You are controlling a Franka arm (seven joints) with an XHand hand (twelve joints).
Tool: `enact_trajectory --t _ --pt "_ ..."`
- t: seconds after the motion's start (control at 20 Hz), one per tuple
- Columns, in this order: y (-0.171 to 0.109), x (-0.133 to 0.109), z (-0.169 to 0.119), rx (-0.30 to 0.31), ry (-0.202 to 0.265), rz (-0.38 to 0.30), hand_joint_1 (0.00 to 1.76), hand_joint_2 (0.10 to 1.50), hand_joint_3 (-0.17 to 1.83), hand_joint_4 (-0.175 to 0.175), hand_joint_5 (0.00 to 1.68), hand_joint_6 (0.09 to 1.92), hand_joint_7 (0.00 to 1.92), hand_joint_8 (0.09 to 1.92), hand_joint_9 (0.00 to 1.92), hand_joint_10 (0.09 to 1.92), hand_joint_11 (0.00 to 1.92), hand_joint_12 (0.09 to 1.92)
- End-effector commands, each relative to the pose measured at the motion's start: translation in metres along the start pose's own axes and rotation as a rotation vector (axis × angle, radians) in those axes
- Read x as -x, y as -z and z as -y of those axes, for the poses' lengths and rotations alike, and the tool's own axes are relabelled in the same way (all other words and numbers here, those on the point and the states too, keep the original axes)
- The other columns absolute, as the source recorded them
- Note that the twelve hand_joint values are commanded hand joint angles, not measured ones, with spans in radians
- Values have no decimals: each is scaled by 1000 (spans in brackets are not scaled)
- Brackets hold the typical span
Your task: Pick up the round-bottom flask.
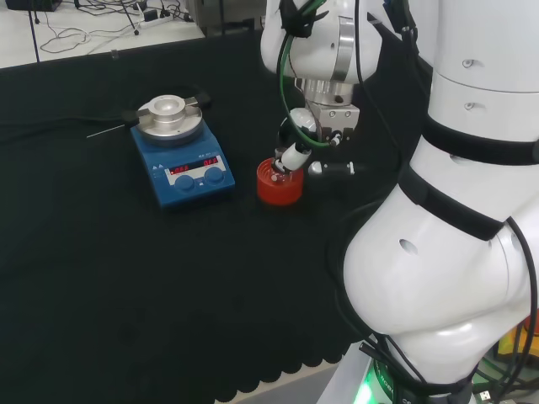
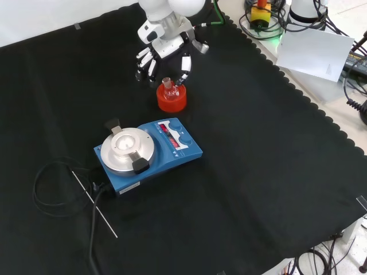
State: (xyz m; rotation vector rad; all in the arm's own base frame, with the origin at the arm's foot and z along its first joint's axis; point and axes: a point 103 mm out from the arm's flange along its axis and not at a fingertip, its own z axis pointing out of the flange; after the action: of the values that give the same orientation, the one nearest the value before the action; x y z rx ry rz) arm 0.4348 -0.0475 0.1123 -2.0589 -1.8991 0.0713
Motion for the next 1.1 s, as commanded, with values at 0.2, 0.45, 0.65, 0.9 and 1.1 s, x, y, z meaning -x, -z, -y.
enact_trajectory --t 0.2,0.45,0.65,0.9,1.1 --pt "1 0 -1 15 0 14 994 586 701 -36 829 624 174 611 370 664 0 1390" --pt "1 1 -2 13 -3 24 1015 591 707 -52 907 665 174 613 377 665 0 1405" --pt "3 0 -4 15 -4 25 1021 596 711 -63 927 680 173 616 384 666 0 1423" --pt "4 -2 -5 18 -4 31 1014 607 718 -69 927 691 173 619 391 667 1 1437" --pt "5 -3 -6 13 -10 55 1011 618 722 -77 947 704 175 622 396 668 10 1441"
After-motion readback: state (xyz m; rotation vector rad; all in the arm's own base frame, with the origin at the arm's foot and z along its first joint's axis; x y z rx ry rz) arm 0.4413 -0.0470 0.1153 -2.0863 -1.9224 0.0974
